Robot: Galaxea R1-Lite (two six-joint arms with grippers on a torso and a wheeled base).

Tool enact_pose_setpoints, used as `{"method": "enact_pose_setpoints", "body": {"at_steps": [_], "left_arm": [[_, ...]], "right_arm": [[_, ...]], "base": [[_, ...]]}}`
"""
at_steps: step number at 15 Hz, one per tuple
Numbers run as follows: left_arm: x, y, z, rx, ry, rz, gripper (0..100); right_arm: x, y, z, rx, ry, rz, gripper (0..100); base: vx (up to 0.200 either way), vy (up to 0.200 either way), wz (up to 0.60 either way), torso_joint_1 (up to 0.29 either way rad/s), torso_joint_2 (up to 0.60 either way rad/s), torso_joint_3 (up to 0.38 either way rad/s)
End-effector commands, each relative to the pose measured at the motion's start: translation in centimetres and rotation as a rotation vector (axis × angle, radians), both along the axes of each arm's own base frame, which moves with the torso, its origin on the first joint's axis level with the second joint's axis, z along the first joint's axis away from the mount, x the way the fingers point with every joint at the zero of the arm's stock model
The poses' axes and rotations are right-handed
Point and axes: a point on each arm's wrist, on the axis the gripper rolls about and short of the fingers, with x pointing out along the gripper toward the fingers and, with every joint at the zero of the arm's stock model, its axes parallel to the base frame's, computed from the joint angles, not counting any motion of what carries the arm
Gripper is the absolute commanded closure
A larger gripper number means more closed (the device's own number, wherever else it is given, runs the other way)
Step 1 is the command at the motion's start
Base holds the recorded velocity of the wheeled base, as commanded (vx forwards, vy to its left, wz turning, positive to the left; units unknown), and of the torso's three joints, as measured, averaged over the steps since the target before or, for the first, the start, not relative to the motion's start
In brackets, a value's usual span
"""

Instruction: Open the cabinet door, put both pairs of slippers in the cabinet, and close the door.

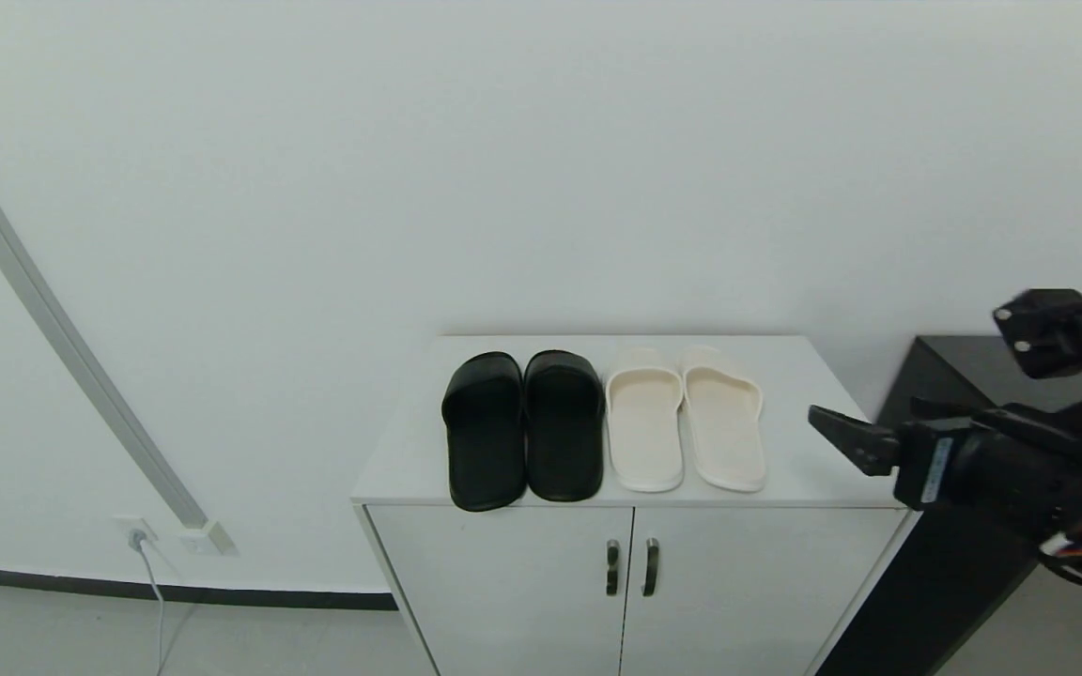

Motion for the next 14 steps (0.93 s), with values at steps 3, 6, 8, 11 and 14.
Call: {"method": "enact_pose_setpoints", "body": {"at_steps": [3, 6, 8, 11, 14], "left_arm": [[0.0, 0.0, 0.0, 0.0, 0.0, 0.0, 100], [0.0, 0.0, 0.0, 0.0, 0.0, 0.0, 100], [0.0, 0.0, 0.0, 0.0, 0.0, 0.0, 100], [0.0, 0.0, 0.0, 0.0, 0.0, -0.001, 100], [0.0, 0.0, 0.0, 0.001, 0.0, -0.001, 100]], "right_arm": [[4.6, 6.9, -1.5, -0.047, 0.036, -0.054, 0], [6.8, 9.3, -2.6, -0.012, 0.054, -0.108, 0], [8.3, 10.6, -3.6, -0.024, 0.066, -0.119, 0], [10.0, 12.2, -4.6, -0.033, 0.069, -0.133, 0], [12.4, 13.0, -6.2, -0.05, 0.075, -0.187, 0]], "base": [[0.0, 0.0, 0.0, 0.0, 0.0, 0.0], [0.0, 0.0, 0.0, 0.0, 0.0, 0.0], [0.0, 0.0, 0.0, 0.0, 0.0, 0.0], [0.0, 0.0, 0.0, 0.0, 0.0, 0.0], [0.0, 0.0, 0.0, 0.0, 0.0, 0.0]]}}
